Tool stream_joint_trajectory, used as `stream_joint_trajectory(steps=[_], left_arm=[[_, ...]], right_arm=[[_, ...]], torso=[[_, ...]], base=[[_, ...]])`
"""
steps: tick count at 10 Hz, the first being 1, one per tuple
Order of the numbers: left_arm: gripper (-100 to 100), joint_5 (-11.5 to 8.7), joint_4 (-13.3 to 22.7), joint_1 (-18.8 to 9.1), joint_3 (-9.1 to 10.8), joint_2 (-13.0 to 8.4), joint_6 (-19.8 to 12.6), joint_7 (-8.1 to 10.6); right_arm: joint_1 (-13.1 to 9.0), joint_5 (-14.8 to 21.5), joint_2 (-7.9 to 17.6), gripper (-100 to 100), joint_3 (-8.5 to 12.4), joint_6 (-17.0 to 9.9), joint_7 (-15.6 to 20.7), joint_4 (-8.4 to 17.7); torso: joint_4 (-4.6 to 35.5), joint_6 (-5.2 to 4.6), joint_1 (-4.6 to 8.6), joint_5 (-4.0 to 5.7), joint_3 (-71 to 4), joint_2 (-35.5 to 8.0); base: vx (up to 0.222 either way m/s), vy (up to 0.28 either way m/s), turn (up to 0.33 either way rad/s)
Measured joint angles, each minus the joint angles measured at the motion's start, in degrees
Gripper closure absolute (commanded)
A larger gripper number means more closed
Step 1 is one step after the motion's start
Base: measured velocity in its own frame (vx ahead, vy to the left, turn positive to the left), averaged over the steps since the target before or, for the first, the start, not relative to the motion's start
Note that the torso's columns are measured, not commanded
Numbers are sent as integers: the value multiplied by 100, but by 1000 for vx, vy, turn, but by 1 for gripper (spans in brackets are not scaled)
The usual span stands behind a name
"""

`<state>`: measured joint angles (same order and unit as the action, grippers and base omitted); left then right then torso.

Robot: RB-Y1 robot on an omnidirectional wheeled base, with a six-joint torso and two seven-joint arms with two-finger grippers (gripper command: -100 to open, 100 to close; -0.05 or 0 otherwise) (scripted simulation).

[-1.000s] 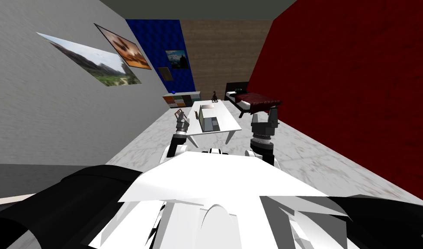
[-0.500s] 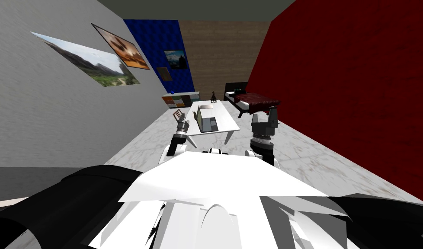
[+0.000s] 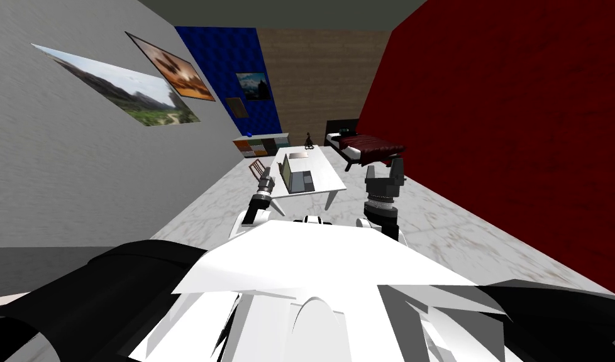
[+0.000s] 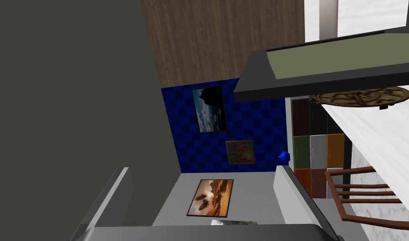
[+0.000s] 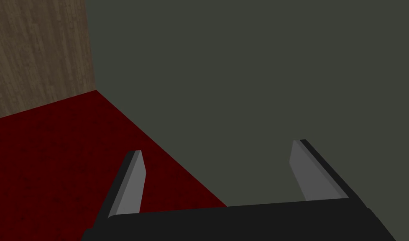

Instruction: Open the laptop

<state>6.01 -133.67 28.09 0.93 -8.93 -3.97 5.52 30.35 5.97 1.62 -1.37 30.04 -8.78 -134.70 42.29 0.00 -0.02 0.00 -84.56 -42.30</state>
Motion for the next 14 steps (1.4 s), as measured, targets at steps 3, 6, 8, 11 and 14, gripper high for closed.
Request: stream_joint_trajectory(steps=[3, 6, 8, 11, 14], left_arm=[[-100, 39, 38, 2, 44, -122, -340, -43], [-100, 99, 100, -63, 75, -211, -727, -103], [-100, 105, 105, -41, 121, -309, -947, -117], [-100, 139, 145, -34, 162, -420, -1246, -153], [100, 147, 76, -33, 167, -422, -1334, -156]], right_arm=[[0, 0, 0, 0, 0, 0, 0, 0], [0, 0, 0, 0, 0, 0, 0, 0], [0, 0, 0, 0, 0, 0, 0, 0], [0, 0, 0, 0, 0, 0, 0, 0], [1, 0, 1, 0, 1, 0, 0, 0]], torso=[[-1, 0, 2, 1, -2, 3], [-1, 0, 2, 1, -2, 3], [1, 0, -1, 0, 2, -2], [-1, 0, 2, 1, -1, 2], [-4, 1, -5, -2, -7, 9]], base=[[22, -49, -18], [26, -57, -19], [15, -47, -16], [15, -39, -11], [55, 4, -12]])
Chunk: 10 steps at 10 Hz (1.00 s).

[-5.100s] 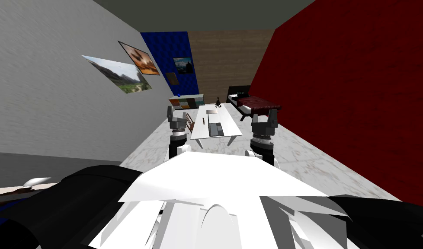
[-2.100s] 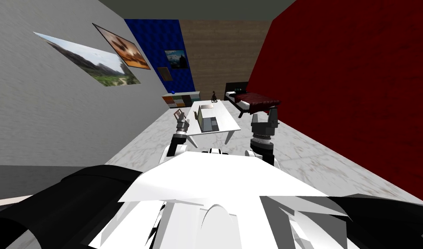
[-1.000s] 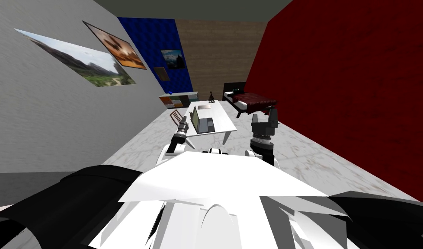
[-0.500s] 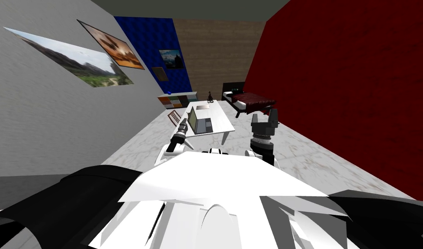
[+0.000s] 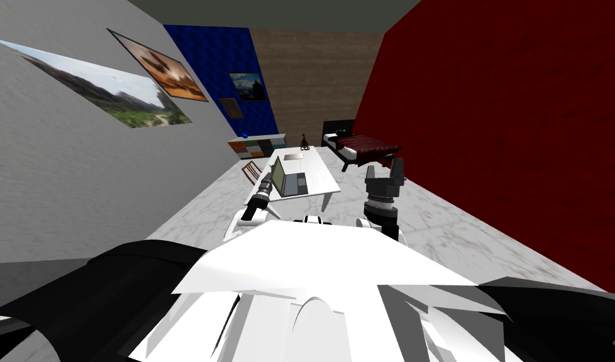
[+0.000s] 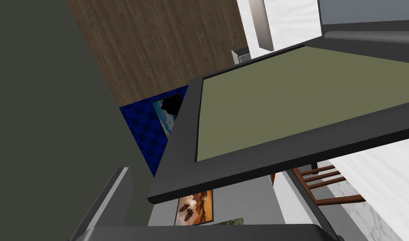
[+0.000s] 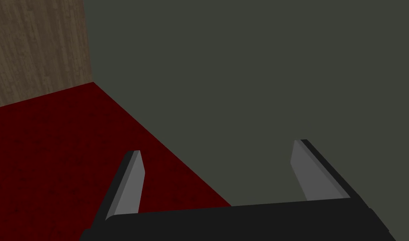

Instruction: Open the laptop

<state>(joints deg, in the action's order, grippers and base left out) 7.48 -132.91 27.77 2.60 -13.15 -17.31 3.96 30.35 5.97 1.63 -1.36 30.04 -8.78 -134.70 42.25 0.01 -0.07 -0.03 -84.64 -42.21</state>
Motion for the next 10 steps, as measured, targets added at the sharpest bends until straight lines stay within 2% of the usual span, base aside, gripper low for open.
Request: stream_joint_trajectory(steps=[1, 2, 4, 8, 9, 10], left_arm=[[100, 2, 1, 1, 1, -1, 1, -2], [100, 85, -19, 1, 39, -81, 10, -71], [100, 263, -35, 64, 107, -232, 18, -252], [100, 754, -30, 242, 152, -589, -43, -753], [100, 765, -22, 252, 150, -599, -43, -779], [100, 867, 100, 179, 160, -652, -11, -869]], right_arm=[[-1, 0, 0, 0, 0, 0, 0, 0], [-1, 0, -1, 0, -1, 0, 0, 0], [-1, 0, -1, 0, -1, 0, 0, 0], [-1, 0, -2, 0, -2, 0, 0, 0], [0, 0, -1, 0, -1, 0, 0, 0], [-1, 0, -1, 0, -1, 0, 0, 0]], torso=[[7, -2, 6, 1, 13, -18], [-11, -9, 28, -6, 12, -5], [-29, -26, 45, -8, 0, 17], [-18, -23, 15, -9, -10, 26], [0, -8, -21, -10, 0, 4], [0, -1, -17, -15, 10, -6]], base=[[24, -68, -22], [16, -120, -9], [36, -141, -21], [20, -140, -27], [-3, -104, -34], [1, -109, -20]])
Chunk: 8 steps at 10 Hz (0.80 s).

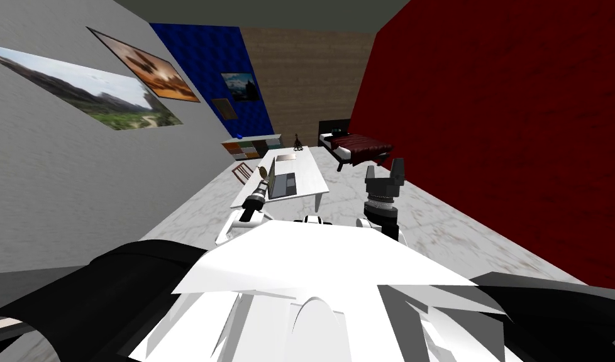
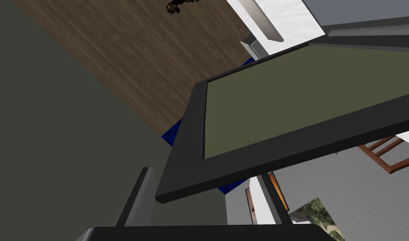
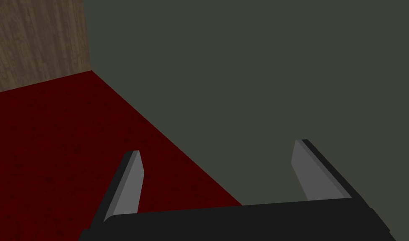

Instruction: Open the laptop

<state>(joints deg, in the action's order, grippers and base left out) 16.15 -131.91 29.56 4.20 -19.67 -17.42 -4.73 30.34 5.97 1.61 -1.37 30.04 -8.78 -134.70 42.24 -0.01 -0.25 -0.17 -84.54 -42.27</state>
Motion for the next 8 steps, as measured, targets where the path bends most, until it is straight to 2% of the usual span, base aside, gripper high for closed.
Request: stream_joint_trajectory(steps=[3, 8], left_arm=[[100, 254, 338, -96, 27, -49, 197, -243], [100, 717, 1010, -303, 106, -268, 472, -714]], right_arm=[[0, 0, 0, 0, 0, 0, 0, 0], [0, 0, 0, 0, 0, 0, 0, 0]], torso=[[-8, 13, -12, -7, 3, -3], [-8, 13, 1, 0, -3, 2]], base=[[6, -96, -14], [-5, -119, -15]])
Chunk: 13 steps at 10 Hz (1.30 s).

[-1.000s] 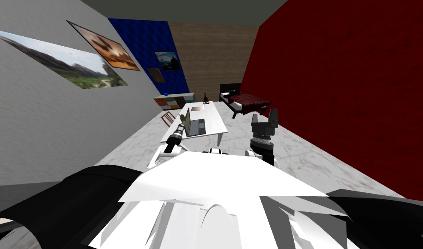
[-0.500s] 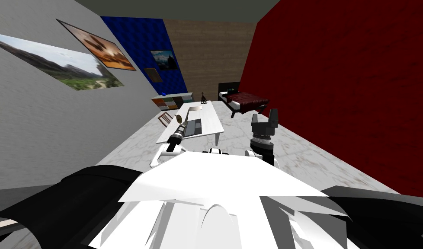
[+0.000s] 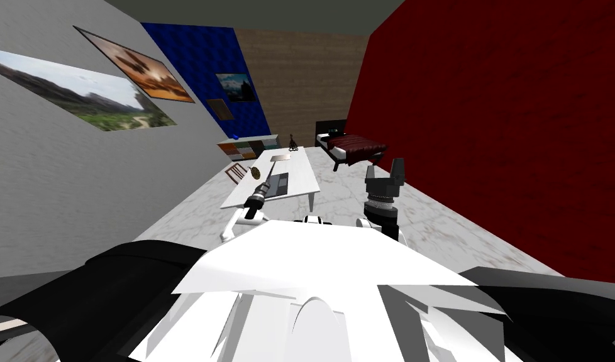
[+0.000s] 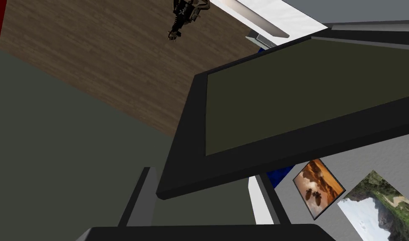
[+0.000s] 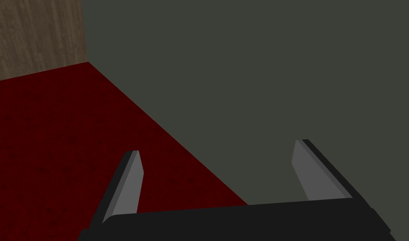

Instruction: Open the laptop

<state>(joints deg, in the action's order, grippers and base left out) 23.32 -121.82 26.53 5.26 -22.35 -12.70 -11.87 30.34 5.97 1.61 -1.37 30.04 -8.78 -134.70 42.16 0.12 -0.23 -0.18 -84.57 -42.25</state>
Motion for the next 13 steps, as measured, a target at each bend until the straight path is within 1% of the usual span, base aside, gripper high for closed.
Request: stream_joint_trajectory(steps=[1, 2, 3, 4, 5, 6, 7, 8, 9, 12, 13], left_arm=[[100, 128, 200, -45, 13, 14, 115, -102], [100, 145, 226, -48, 8, 17, 147, -129], [100, 241, 307, -88, 20, 58, 208, -184], [100, 414, 475, -197, 43, 142, 322, -297], [100, 504, 624, -278, 50, 187, 389, -373], [100, 622, 768, -344, 69, 231, 459, -450], [100, 785, 915, -427, 96, 298, 557, -558], [100, 883, 1037, -492, 99, 356, 611, -637], [-100, 1005, 1176, -548, 123, 408, 694, -716], [-100, 904, 841, -439, 114, 209, 369, -658], [-100, 856, 683, -390, 99, 118, 214, -633]], right_arm=[[0, 0, 0, 0, 0, 0, 0, 0], [0, 0, 1, 0, 1, 0, 0, 0], [0, 0, 1, 0, 1, 0, 0, 0], [0, 0, 1, 0, 1, 0, 0, 0], [0, 0, 1, 0, 1, 0, 0, 0], [0, 0, 1, 0, 1, 0, 0, 0], [0, 0, 1, 0, 1, 0, 0, 0], [0, 0, 1, 0, 1, 0, 0, 0], [0, 0, 1, 0, 1, 0, 0, 0], [0, 0, 2, 0, 1, 0, 0, 0], [0, 0, 1, 0, 1, 0, 0, 0]], torso=[[-2, -3, -7, -2, -7, 12], [5, -4, -17, 3, -8, 9], [7, -2, -11, 4, -4, 4], [7, -6, 1, 8, -4, 5], [6, -9, 0, 9, -7, 10], [3, -5, -2, 7, -9, 14], [3, -5, 0, 7, -10, 15], [2, -8, -2, 6, -10, 16], [1, -6, -4, 5, -12, 18], [12, -12, 15, 15, 1, -4], [13, -13, 24, 18, 2, -7]], base=[[4, -49, -6], [-7, -45, 10], [-12, -63, 44], [-10, -44, 22], [-9, -42, 7], [-12, -58, 41], [-9, -43, 22], [-4, -42, 10], [-6, -23, -82], [-2, 15, -51], [-6, 9, -76]])
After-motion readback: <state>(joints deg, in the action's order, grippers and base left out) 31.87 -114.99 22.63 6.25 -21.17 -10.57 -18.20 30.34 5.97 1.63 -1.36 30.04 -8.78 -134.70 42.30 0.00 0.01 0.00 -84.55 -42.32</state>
